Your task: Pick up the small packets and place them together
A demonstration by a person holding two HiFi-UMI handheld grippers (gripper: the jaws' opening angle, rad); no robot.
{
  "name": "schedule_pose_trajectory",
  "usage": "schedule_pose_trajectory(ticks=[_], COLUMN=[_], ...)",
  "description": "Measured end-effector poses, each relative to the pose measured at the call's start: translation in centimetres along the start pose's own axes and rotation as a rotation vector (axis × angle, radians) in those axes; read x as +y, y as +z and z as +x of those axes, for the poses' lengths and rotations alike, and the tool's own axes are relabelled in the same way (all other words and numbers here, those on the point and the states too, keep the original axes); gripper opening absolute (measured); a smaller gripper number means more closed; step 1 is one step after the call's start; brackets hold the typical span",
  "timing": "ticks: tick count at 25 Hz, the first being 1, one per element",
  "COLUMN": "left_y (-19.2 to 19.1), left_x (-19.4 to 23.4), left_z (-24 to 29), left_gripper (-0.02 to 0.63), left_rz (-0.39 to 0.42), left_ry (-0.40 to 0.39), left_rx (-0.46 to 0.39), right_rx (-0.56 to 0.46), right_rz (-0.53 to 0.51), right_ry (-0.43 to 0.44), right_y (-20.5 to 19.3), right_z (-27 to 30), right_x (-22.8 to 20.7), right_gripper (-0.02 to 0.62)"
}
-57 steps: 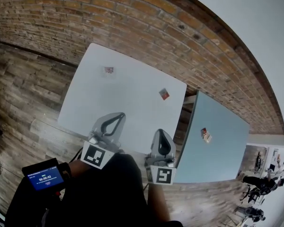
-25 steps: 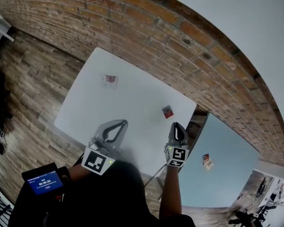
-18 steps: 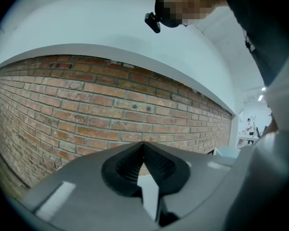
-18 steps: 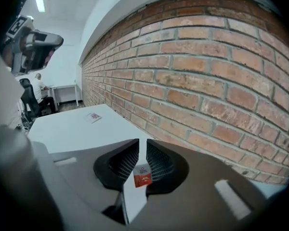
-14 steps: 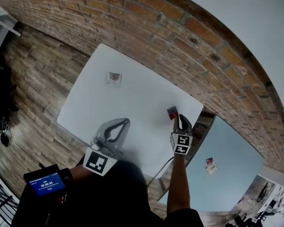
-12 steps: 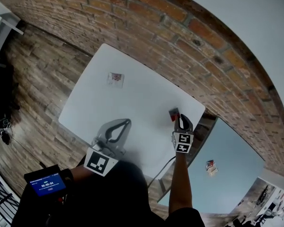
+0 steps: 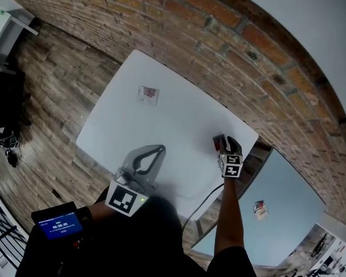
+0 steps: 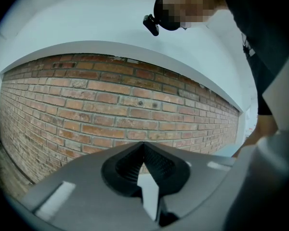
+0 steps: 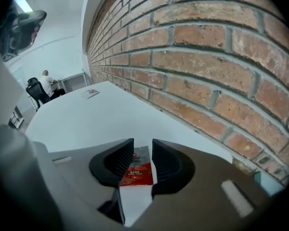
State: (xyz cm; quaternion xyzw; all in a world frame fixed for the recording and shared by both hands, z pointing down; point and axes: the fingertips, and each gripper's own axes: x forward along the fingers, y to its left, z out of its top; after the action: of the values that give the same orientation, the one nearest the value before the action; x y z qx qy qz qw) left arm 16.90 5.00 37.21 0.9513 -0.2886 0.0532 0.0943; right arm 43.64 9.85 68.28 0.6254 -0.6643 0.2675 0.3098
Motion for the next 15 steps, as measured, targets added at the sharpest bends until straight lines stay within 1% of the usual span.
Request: schedule_pose_trajectory(ticks=[3,7,11,15], left_y=[-0.4,-0.4,-0.6,-1.0], left_x=[-0.2,-0.5,-0.3,0.0], left_z=[0.1,0.4,0.1,-0.4], left_gripper=[0.002,0.002,0.002,0.002], left_rz=[-0.002,-0.002,-0.012,-0.016], left_ry=[0.000,-0.002,0.013,0.030], left_rx=[0.020,0.018,0.022,0.034], right_rx=[0.020,0.038,0.080,0.100], right_rz=[-0.007,-0.017,-0.019,-0.003], right_ry=[0.030,0.045,0.060,0.097], right_y=[-0.2,-0.3,-1.1,-1.5], right_z=[0.9,1.8,2.7,3.4], right_x=[0.1,0.0,-0.3,-0.3], right_gripper=[0.123,0.121,0.127,0.123])
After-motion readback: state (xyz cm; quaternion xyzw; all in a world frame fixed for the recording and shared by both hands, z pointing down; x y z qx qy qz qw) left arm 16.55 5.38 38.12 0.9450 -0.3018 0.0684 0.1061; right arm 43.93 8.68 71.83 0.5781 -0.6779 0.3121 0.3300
